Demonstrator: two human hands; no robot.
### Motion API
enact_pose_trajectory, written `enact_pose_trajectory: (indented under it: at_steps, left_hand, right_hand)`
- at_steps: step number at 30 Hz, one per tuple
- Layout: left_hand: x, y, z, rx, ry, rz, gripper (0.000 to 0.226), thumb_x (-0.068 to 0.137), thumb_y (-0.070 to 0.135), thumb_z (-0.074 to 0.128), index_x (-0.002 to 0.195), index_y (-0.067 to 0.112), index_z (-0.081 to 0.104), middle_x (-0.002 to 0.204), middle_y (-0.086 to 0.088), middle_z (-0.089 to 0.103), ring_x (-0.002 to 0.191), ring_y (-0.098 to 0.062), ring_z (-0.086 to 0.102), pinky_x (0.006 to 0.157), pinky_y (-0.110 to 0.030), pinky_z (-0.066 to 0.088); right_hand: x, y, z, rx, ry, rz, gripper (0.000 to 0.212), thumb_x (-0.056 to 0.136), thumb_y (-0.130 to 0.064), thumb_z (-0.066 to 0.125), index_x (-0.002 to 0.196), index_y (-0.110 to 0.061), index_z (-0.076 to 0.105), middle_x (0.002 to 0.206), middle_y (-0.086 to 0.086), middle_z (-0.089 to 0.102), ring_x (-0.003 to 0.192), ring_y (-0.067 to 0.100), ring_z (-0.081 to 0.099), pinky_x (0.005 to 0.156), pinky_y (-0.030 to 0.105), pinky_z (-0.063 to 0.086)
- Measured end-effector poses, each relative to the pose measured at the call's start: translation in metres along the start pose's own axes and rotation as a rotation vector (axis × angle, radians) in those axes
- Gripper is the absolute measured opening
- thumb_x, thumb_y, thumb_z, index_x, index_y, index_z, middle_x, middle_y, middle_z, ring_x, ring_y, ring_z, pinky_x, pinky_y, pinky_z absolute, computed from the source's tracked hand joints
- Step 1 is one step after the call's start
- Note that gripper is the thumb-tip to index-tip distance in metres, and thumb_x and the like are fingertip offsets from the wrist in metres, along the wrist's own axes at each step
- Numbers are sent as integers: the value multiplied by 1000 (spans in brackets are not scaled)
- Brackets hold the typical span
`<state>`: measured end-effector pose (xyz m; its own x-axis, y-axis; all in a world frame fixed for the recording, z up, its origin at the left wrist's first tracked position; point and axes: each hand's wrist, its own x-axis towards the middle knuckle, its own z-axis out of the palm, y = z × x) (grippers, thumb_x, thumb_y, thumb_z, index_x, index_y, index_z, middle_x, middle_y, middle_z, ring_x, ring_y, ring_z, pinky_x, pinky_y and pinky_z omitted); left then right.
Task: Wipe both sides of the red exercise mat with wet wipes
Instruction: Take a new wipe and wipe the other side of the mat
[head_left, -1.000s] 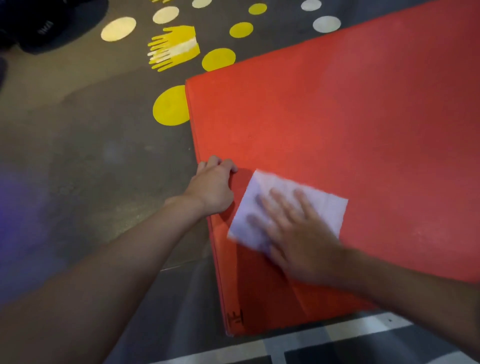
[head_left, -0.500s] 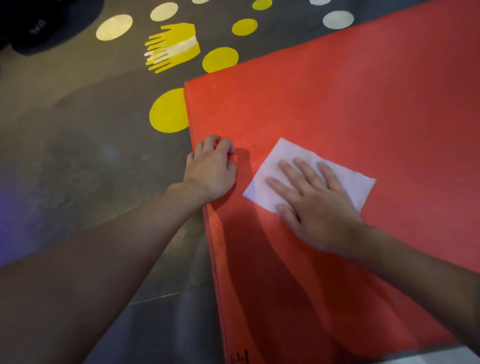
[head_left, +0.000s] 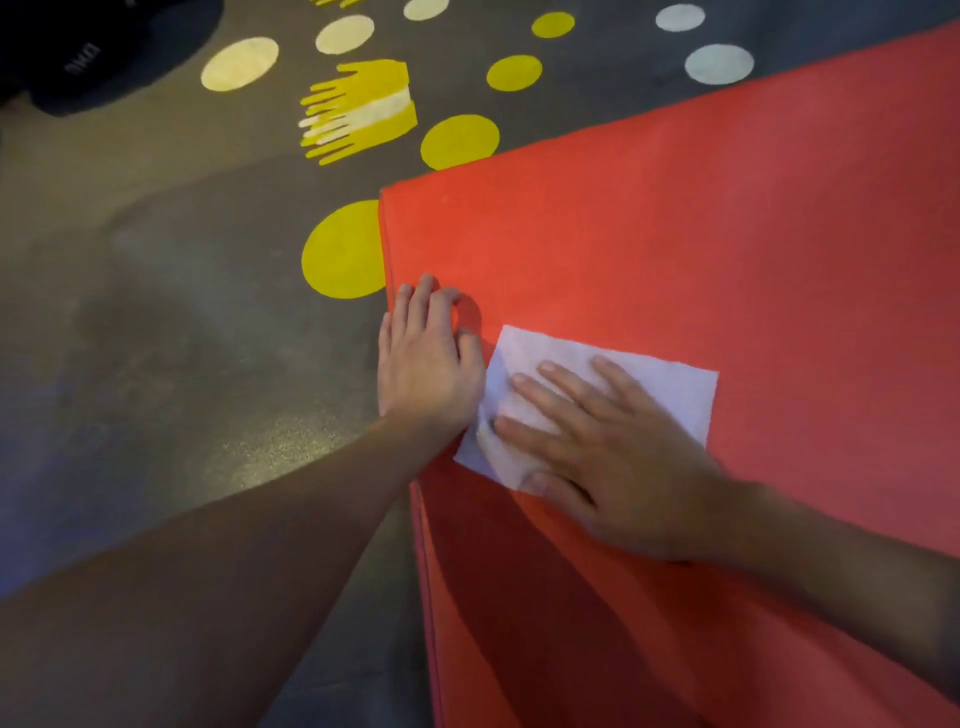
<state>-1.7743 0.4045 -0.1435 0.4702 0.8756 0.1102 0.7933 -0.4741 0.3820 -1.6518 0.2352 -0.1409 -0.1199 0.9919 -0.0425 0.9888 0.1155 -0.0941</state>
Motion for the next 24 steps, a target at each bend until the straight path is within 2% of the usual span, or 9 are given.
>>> enact_pose_trajectory:
  at_steps: [3, 5, 9, 10, 14, 18, 19, 22, 24]
  left_hand:
    - [-2, -1, 2, -40, 26, -21, 52, 88, 28, 32, 136, 21, 49, 158, 1, 31, 150, -20, 16, 122, -39, 11]
    - [-2, 0, 3, -52, 42, -23, 51, 89, 29, 31, 135, 21, 49, 158, 1, 32, 150, -19, 17, 122, -38, 11]
    - [-1, -2, 5, -58, 61, -10, 59, 87, 40, 22, 134, 20, 51, 157, 0, 34, 150, -19, 19, 122, -39, 14]
    - [-1, -2, 5, -60, 65, -9, 61, 86, 41, 21, 134, 20, 52, 157, -1, 35, 149, -19, 20, 122, -40, 15]
    - [-2, 0, 4, -44, 88, -4, 60, 88, 40, 22, 134, 19, 52, 156, -2, 36, 149, -20, 22, 121, -40, 16]
    - [-1, -1, 3, -39, 68, 14, 62, 89, 40, 20, 137, 15, 50, 157, -4, 35, 149, -20, 21, 121, -42, 17]
    - [-1, -2, 3, -32, 74, 16, 61, 90, 39, 21, 138, 14, 49, 157, -4, 35, 149, -20, 21, 121, -43, 17]
    - [-2, -3, 4, -8, 72, 25, 60, 91, 38, 23, 140, 13, 46, 158, -3, 33, 150, -20, 20, 121, -43, 18]
    - [-3, -4, 4, -4, 61, 21, 62, 92, 38, 22, 143, 12, 44, 159, -3, 31, 150, -19, 19, 121, -43, 18]
  right_hand:
    - [35, 41, -13, -16, 32, 206, 57, 96, -48, 27, 150, -35, 36, 160, 6, 30, 148, 27, 25, 119, 52, 15]
    - [41, 35, -10, -25, 43, 284, 60, 94, -46, 26, 151, -29, 36, 159, 10, 32, 147, 32, 26, 118, 57, 17]
    - [30, 19, -7, -32, -33, -114, 55, 96, -49, 32, 145, -28, 44, 157, 8, 36, 145, 30, 31, 114, 59, 25]
    - [42, 33, -10, -43, -34, -97, 55, 97, -49, 29, 147, -30, 42, 159, 6, 33, 146, 28, 29, 116, 56, 23]
    - [86, 51, -12, -41, 25, 308, 63, 96, -47, 17, 153, -26, 34, 161, 9, 26, 149, 31, 22, 119, 56, 14]
    - [80, 35, -6, -52, -15, 46, 58, 96, -44, 26, 151, -28, 37, 160, 8, 29, 148, 29, 26, 117, 57, 19]
    - [93, 49, -11, -36, -23, 87, 59, 97, -46, 22, 152, -32, 32, 162, 5, 25, 149, 26, 22, 119, 55, 16]
    - [134, 74, -16, 2, -14, 465, 66, 93, -49, 8, 157, -32, 14, 166, 3, 6, 152, 26, 3, 120, 53, 0]
    - [139, 50, -8, -35, 3, 395, 69, 92, -48, 8, 157, -25, 18, 165, 9, 10, 152, 32, 8, 118, 58, 4]
